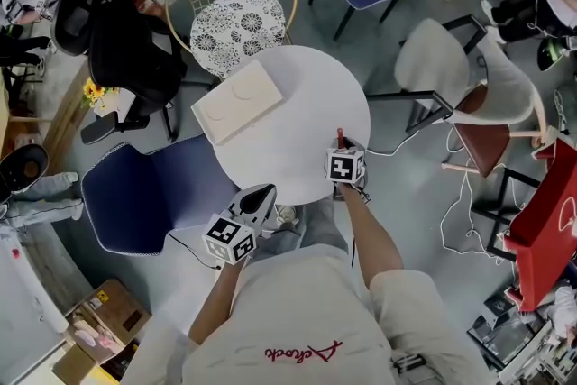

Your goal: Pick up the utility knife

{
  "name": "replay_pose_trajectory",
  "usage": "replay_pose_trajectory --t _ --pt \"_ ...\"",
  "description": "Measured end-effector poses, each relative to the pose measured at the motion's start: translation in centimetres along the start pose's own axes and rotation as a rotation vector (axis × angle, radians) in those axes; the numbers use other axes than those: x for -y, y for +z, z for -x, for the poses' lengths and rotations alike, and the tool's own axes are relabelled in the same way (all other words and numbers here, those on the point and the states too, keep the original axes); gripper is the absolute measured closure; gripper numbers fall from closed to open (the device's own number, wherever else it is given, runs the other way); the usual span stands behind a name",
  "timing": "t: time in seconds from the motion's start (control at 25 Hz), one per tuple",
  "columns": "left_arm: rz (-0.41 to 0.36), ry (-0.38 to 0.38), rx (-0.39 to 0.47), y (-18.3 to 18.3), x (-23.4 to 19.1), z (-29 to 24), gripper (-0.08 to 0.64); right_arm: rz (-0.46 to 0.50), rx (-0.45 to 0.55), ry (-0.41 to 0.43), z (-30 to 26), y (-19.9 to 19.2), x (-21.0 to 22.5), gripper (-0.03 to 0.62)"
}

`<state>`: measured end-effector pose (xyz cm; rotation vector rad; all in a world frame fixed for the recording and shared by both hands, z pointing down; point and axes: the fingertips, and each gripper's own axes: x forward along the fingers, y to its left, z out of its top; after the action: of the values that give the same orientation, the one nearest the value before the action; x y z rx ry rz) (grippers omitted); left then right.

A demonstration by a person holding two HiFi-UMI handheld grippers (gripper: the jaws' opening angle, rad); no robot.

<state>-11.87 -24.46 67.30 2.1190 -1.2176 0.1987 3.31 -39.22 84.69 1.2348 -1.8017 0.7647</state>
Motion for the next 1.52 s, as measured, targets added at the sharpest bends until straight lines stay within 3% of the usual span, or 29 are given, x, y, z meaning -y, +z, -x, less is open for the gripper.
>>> replay_pose_trajectory --t 0.56,1.24,1.52 --pt "-0.029 -0.015 0.028 0.9 0.2 1.0 0.548 0.0 0.046 0.013 1.7 -0.3 -0.3 0.526" --pt "-0.169 -0.198 0.105 3.2 5.2 0.6 0.548 0.016 0.276 0.004 13.1 0.5 -3.3 0.526" --pt "-0.198 -0.236 0.147 4.4 7.1 1.3 0.548 0.047 0.349 0.0 16.5 0.8 -4.5 0.526"
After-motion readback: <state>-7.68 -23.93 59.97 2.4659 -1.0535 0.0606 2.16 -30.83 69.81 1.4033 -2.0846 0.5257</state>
